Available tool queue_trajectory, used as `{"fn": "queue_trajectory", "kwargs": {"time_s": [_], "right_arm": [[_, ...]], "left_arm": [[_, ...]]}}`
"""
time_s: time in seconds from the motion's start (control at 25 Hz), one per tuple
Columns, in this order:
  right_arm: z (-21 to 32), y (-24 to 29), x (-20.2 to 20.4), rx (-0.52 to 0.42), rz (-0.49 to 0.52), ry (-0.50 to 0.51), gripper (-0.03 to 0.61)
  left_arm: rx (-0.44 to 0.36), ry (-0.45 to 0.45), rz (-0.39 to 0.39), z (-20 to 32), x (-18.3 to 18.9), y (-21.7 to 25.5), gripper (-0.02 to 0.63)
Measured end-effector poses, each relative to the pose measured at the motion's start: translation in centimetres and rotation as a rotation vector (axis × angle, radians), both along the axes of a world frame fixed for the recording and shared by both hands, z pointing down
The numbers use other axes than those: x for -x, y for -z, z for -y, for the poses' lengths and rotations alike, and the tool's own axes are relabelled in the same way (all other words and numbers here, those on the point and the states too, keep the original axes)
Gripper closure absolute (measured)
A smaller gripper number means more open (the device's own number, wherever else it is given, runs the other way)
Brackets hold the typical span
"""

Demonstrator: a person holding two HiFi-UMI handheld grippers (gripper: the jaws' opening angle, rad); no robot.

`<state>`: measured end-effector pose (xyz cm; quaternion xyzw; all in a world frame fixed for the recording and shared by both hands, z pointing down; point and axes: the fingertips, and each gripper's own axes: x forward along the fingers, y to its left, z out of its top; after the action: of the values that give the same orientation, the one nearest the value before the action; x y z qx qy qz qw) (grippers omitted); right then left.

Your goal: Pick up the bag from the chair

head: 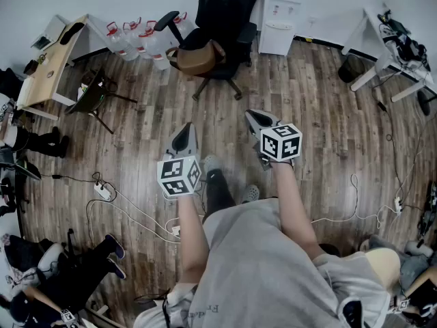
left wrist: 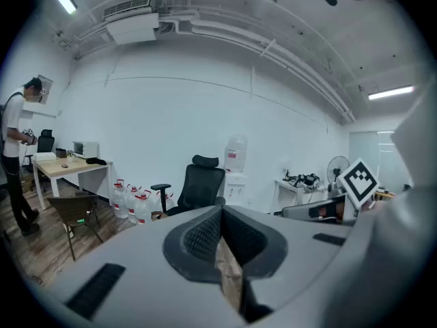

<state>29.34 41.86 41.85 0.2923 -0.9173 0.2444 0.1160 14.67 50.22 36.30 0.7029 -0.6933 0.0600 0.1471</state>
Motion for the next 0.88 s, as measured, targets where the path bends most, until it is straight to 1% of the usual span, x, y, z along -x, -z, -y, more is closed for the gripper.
{"fn": "queue_trajectory", "kwargs": {"time_s": [0.2,0.4,0.56,0.68,0.8,0.88], "right_arm": [[-0.3,-0.1,0.3,0.005,0.005,0.004,0.574],[-1.2,0.2,1.2,-0.014,0.009,0.105,0.572],[-1.1,1.1,1.6,-0.05,0.039,0.139,0.572],[-0.7,2.1,2.6,-0.071,0.076,0.189,0.571],[0.3,2.5,4.0,-0.097,0.067,0.215,0.571],[1.0,2.7,5.1,-0.098,0.079,0.222,0.568]], "left_arm": [[0.002,-0.008,0.003,-0.2,0.0,-0.3,0.61],[0.017,-0.008,-0.009,0.0,-0.1,-1.0,0.61],[0.031,-0.004,-0.022,0.3,-0.1,-1.7,0.61],[0.037,0.0,-0.031,1.0,0.4,-2.0,0.61],[0.042,0.005,-0.03,1.8,1.6,-2.1,0.609],[0.04,0.014,-0.027,2.5,2.8,-1.9,0.609]]}}
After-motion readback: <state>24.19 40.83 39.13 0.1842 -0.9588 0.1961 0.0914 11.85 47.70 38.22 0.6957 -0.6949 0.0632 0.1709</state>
